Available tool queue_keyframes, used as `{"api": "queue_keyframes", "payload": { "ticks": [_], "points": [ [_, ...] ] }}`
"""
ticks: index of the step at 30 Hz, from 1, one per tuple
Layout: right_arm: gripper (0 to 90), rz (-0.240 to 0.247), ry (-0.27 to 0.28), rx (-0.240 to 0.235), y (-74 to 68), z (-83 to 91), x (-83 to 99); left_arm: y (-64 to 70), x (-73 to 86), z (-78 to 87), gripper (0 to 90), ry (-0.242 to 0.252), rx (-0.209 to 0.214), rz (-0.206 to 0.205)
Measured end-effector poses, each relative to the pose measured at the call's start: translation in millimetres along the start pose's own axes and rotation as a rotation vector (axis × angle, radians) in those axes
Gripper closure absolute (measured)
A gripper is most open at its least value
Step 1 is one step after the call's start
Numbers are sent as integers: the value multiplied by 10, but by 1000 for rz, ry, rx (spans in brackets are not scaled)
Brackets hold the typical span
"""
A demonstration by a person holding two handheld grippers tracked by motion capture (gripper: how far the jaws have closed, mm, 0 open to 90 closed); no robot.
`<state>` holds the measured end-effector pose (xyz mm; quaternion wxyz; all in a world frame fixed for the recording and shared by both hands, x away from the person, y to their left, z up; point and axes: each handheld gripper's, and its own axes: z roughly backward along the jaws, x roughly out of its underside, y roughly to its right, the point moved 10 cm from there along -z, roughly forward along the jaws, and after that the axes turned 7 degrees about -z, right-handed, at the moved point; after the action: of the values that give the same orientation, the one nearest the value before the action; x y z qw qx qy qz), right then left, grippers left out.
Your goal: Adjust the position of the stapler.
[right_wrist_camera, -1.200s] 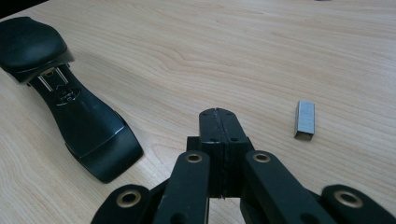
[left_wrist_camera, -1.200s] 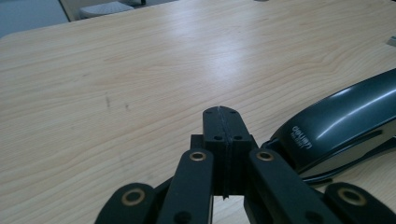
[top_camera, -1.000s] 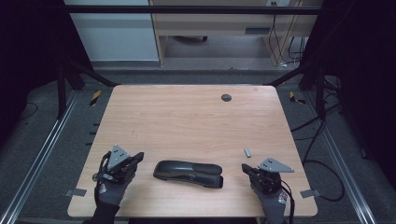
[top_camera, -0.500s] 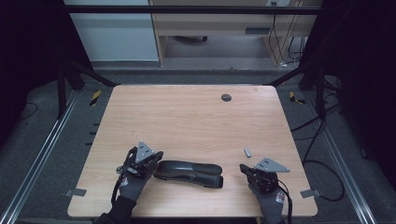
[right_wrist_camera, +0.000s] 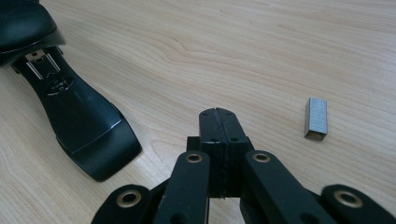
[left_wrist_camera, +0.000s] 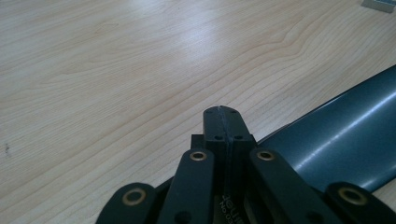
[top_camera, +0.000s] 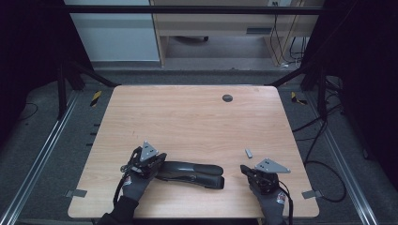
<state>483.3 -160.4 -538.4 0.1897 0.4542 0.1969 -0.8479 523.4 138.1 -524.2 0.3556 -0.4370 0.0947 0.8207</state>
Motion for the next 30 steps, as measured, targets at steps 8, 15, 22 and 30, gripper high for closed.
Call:
{"api": "queue_keyframes", "payload": {
  "ticks": [8,15,22,30],
  "points": [
    [900,-4,-5,-5,-6,0,5,24,26,38,897,-21,7,-3],
    [900,-4,-7,-11,-17,6,8,63,54,84,897,-20,4,-3],
    [900,-11,-1,-12,-17,10,2,125,91,147,897,-23,5,-11],
    [900,-12,1,-15,-18,15,-1,149,102,170,896,-22,8,-25]
  ]
}}
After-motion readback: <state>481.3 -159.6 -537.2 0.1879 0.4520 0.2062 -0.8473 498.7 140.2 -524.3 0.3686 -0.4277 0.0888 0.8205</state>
